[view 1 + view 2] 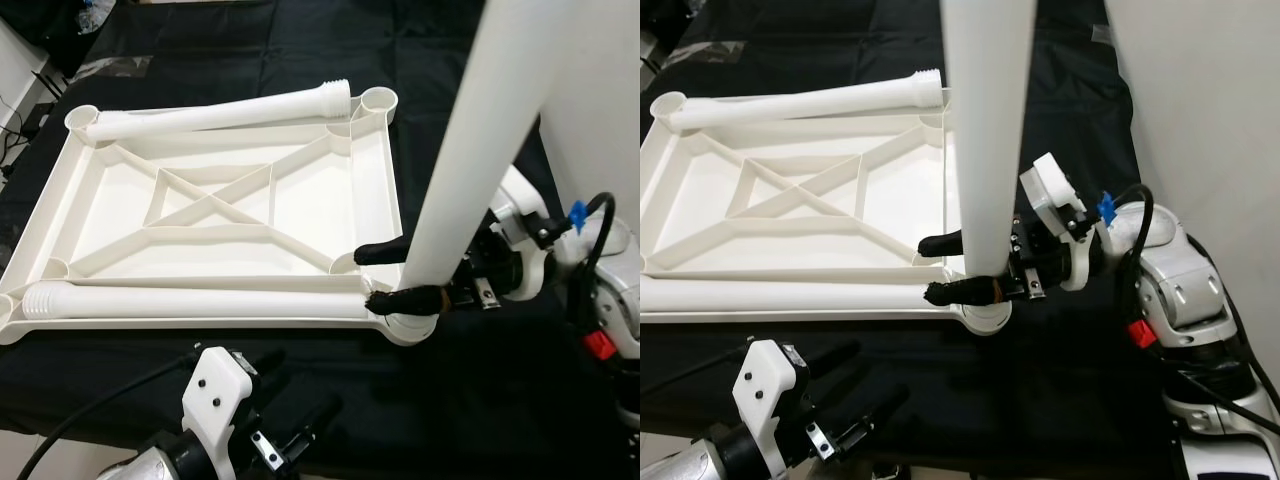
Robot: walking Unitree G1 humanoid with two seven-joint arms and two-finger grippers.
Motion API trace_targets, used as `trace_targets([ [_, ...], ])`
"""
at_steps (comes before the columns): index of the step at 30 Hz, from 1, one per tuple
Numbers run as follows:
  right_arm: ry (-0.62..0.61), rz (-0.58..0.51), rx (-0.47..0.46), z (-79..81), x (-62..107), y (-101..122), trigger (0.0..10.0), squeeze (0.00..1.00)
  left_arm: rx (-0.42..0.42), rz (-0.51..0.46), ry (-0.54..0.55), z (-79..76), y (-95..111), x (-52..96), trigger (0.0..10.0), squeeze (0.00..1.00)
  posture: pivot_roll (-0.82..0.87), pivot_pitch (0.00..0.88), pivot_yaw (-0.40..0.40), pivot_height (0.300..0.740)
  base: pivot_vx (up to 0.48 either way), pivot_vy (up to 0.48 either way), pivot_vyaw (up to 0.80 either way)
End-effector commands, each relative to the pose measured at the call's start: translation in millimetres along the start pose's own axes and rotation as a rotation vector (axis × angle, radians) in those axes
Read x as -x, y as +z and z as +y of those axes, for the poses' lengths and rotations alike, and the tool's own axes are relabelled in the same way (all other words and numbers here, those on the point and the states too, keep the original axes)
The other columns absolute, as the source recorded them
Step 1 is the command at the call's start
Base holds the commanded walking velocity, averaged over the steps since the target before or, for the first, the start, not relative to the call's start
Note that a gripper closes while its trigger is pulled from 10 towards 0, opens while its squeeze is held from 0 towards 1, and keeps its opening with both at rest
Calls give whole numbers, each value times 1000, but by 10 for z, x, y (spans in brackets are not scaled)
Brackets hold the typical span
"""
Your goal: Building children table
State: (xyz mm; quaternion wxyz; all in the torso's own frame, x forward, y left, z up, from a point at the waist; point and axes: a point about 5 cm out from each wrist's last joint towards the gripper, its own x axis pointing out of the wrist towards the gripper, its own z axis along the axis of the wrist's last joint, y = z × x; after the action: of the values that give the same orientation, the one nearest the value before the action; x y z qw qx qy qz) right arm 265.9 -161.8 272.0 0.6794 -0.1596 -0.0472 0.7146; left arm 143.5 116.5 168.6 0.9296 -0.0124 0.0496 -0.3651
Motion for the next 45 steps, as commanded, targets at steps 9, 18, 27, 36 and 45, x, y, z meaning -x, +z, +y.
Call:
trace_targets([
  [9,-84,18,-45,73,-30,-140,10000,0,5,24,-15,-20,-34,22,10000,0,28,312,48,740,0,0,0],
  [18,-164,0,-56,111,-28,-152,10000,0,3,23,-13,-15,-29,21,10000,0,28,315,52,740,0,0,0],
  [27,-234,-15,-72,153,-22,-175,10000,0,-1,25,-14,3,-25,25,10000,0,26,315,62,740,0,0,0],
  [36,-295,-24,-82,190,-34,-189,10000,0,-5,28,-14,12,-26,24,10000,0,27,315,67,740,0,0,0],
  [45,-395,-49,-106,249,-88,-207,10000,0,-7,28,-15,23,-24,17,10000,0,22,313,67,740,0,0,0],
])
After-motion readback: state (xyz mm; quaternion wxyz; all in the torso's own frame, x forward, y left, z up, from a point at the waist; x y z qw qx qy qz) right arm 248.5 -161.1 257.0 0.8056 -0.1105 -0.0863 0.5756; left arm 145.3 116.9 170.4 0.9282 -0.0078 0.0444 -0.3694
